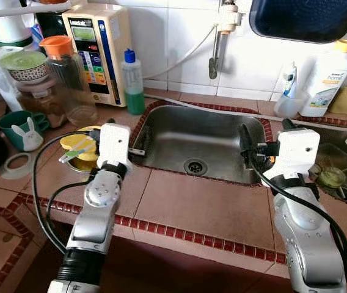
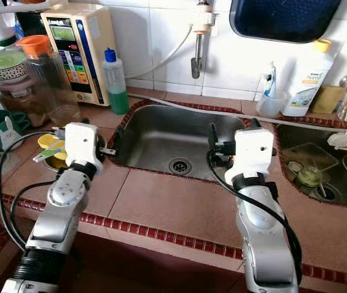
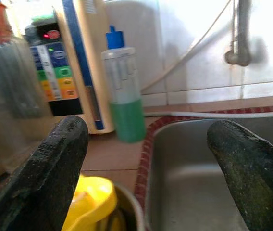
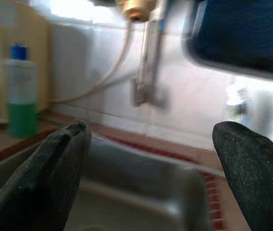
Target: Kitchen organization
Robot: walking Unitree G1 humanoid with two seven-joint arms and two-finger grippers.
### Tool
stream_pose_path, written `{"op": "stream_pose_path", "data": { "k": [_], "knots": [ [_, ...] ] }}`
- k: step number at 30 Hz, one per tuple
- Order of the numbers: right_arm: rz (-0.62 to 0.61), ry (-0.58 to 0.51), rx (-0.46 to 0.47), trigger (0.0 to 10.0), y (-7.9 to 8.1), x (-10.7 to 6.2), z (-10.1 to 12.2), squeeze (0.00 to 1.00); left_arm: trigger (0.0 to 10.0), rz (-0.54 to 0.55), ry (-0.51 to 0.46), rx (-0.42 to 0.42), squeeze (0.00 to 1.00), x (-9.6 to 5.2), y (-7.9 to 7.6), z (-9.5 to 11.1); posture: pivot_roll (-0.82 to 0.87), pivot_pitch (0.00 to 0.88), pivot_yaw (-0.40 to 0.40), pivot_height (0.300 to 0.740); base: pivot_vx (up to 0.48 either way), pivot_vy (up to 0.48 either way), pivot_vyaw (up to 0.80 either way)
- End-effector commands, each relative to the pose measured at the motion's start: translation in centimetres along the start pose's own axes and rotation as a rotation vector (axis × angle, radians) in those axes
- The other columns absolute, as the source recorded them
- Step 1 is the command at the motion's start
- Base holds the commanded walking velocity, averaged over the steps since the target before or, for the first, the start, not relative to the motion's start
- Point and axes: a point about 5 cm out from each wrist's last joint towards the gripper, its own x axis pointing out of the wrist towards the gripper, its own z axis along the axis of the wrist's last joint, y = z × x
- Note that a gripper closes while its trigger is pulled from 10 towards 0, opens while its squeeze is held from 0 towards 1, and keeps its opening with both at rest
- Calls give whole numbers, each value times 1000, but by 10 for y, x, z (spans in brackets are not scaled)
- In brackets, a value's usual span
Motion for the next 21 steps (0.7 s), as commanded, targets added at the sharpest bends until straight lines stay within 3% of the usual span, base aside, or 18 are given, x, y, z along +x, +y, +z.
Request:
{"op": "stream_pose_path", "data": {
  "k": [1, 6, 10, 12, 21],
  "knots": [
    [62, 3, 21, 10000, 5, 3, 3, 0, 10000, 50, 14, 23, 0, 1, 9, -1, 65, 0, 25, 740, 0, 0, 0],
    [204, 22, 86, 10000, 17, -1, 4, 0, 10000, 186, 80, 32, 0, -1, 31, -12, 68, 0, 20, 740, 0, 0, 0],
    [286, 38, 135, 10000, 26, -3, 4, 0, 10000, 206, 106, 24, 0, 0, 39, -15, 72, 0, 19, 740, 0, 0, 0],
    [387, 37, 156, 10000, 38, -8, 9, 0, 10000, 257, 133, 9, 0, 4, 50, -18, 73, 0, 20, 740, 0, 0, 0],
    [464, 59, 142, 10000, 47, -15, 7, 0, 10000, 364, 145, 20, 0, 7, 66, -16, 80, 0, 23, 740, 0, 0, 0]
  ]
}}
